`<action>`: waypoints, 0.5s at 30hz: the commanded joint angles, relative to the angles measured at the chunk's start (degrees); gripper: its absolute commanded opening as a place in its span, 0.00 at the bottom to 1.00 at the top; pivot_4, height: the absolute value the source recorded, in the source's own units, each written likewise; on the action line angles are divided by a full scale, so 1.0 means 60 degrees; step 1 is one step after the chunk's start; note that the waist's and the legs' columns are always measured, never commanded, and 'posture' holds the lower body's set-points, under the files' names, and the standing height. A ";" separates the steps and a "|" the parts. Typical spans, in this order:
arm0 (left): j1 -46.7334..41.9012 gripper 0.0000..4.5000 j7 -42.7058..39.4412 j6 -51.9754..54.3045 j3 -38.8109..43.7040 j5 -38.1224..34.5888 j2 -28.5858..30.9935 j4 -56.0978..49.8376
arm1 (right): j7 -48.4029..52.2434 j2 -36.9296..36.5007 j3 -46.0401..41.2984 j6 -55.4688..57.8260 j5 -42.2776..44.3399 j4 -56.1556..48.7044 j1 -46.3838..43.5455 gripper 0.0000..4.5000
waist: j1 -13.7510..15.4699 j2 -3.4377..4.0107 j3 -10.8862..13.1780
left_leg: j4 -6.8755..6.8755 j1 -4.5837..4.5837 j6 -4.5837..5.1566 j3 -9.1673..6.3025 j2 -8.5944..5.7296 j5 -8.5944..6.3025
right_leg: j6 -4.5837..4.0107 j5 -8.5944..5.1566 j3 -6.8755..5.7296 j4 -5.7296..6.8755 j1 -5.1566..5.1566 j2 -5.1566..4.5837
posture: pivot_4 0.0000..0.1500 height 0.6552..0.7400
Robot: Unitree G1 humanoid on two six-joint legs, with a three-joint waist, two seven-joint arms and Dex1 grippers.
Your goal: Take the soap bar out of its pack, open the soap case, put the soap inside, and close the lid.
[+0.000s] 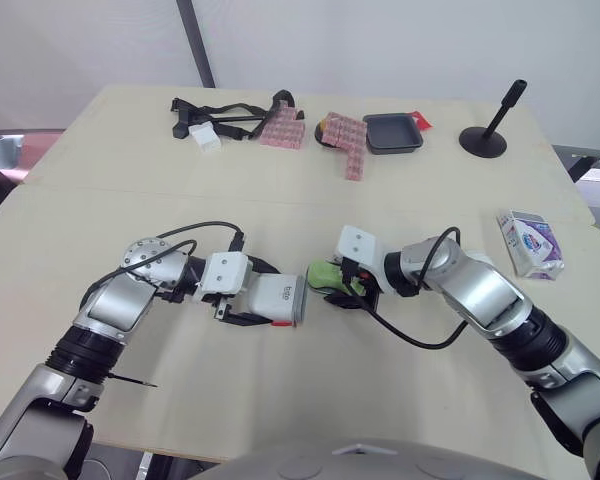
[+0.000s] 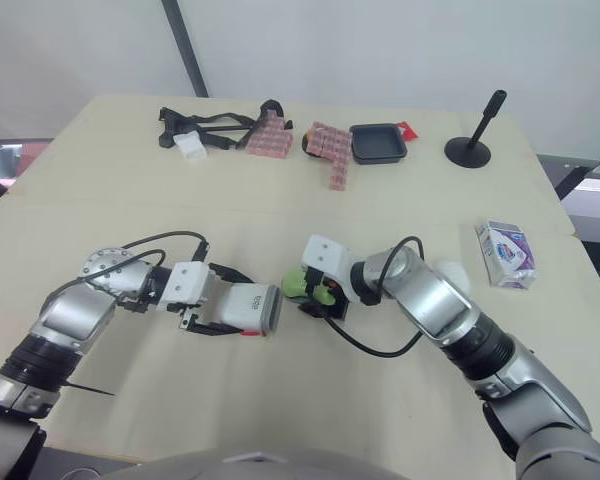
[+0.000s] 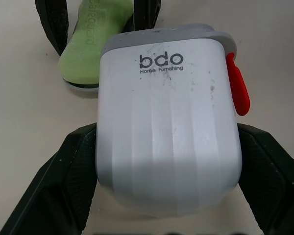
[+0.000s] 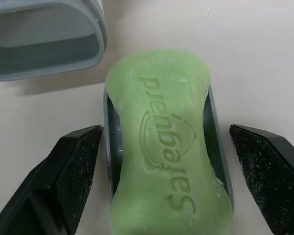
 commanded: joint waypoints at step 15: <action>-0.0036 0.77 0.0073 -0.0053 -0.0021 -0.0013 0.0014 -0.0124 | 0.0034 -0.0230 -0.0269 0.0168 -0.0028 -0.0178 0.0362 0.56 | 0.0024 -0.0003 -0.0004 | 0.0000 0.0010 -0.0004 0.0001 0.0004 0.0002 | 0.0000 0.0000 0.0003 -0.0007 0.0006 -0.0002 | 1.00 1.00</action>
